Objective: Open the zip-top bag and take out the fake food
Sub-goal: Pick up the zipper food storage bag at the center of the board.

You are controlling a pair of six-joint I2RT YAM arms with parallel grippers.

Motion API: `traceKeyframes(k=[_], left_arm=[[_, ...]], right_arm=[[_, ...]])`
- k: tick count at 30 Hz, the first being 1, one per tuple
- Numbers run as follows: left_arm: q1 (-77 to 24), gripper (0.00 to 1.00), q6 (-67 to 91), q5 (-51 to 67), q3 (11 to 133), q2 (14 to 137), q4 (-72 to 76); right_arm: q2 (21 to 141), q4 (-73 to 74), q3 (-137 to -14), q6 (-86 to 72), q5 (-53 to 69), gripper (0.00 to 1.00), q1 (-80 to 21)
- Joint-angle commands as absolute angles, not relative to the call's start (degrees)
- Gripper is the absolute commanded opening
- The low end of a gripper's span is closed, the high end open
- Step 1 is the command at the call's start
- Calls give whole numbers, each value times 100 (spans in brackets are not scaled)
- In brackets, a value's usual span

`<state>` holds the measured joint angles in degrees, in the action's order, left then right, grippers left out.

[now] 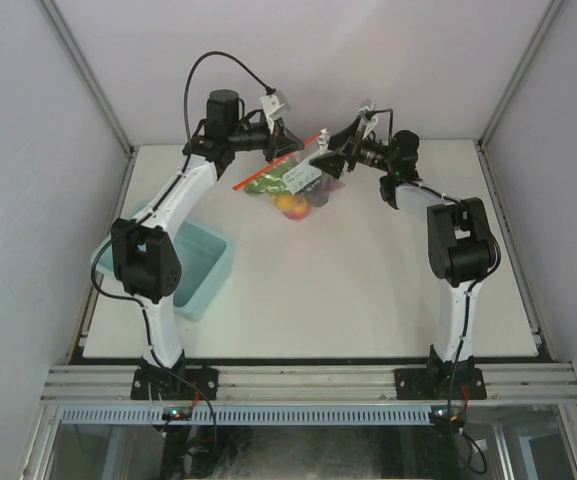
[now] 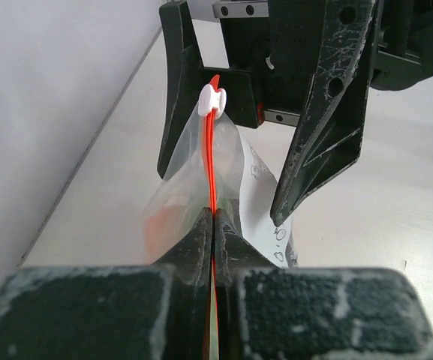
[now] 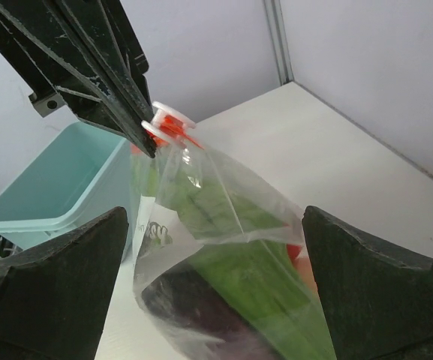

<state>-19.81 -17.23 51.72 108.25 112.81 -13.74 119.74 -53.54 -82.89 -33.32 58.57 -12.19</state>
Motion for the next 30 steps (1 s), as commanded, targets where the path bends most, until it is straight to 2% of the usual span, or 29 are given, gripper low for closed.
traceKeyframes(k=[1, 6, 12, 19, 27, 30], left_arm=[[-1960, 0, -1107, 5510, 10706, 10912, -230], [-1927, 0, -1467, 5667, 10557, 10874, -378], [-1875, 0, -2379, 5918, 10492, 10791, -1107], [-1875, 0, -2679, 6278, 10477, 10819, -1358], [-1931, 0, -2818, 6354, 10450, 10828, -1438], [-1941, 0, -2856, 6353, 10455, 10811, -1489]], right_arm=[[11873, -5707, -8465, -3231, 5784, 99, -1323], [11646, -5833, -8148, -3120, 5808, 98, -1168], [11317, -7667, -7379, -3759, 5891, 99, -752], [10808, -8006, -6595, -2308, 5871, 99, -887], [10780, -8139, -6742, -1945, 6294, 84, -941], [10892, -8143, -6952, -2220, 6383, 70, -874]])
